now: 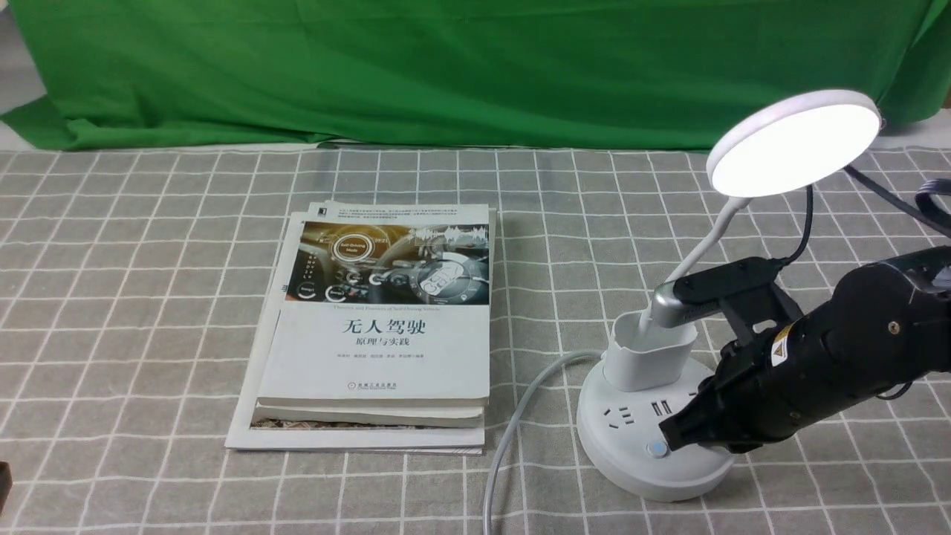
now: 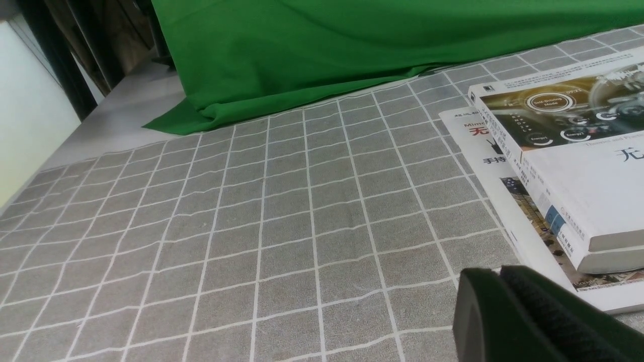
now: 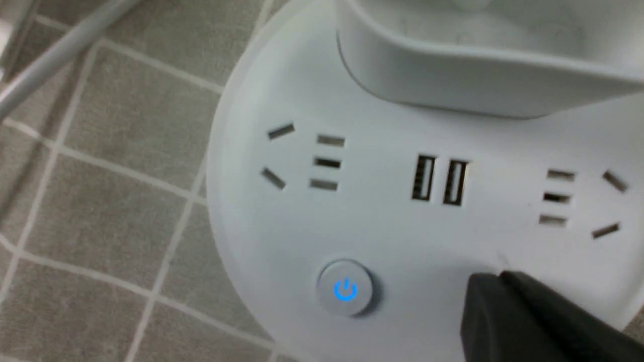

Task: Turn off the desk lamp on the grey coffee tablecloth by hand.
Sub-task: 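Press the power button on the lamp base to turn the lamp off with the right gripper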

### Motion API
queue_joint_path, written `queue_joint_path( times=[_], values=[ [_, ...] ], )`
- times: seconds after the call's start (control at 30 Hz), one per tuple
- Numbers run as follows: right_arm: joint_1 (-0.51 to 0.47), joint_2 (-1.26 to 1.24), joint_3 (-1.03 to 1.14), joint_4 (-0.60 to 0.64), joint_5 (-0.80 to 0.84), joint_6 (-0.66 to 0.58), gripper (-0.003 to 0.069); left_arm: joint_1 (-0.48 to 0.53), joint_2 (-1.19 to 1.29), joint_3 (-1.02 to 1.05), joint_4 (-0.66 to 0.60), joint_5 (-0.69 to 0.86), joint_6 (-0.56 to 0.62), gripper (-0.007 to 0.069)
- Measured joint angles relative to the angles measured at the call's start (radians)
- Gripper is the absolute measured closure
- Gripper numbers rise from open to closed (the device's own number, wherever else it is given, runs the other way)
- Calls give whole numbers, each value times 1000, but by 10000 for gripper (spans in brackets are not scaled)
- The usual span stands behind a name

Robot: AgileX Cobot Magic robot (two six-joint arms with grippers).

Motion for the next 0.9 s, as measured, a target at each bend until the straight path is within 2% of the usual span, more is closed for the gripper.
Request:
queue_joint_path(
  times=[0.3,0.7,0.9],
  values=[
    [0,-6,-1,0,5,0,624,0,0,0,0,0,0,606],
    [0,-144,-1,-1,20,4,624,0,0,0,0,0,0,606],
    [0,-111,50,-1,-69,3,622,0,0,0,0,0,0,606]
  ],
)
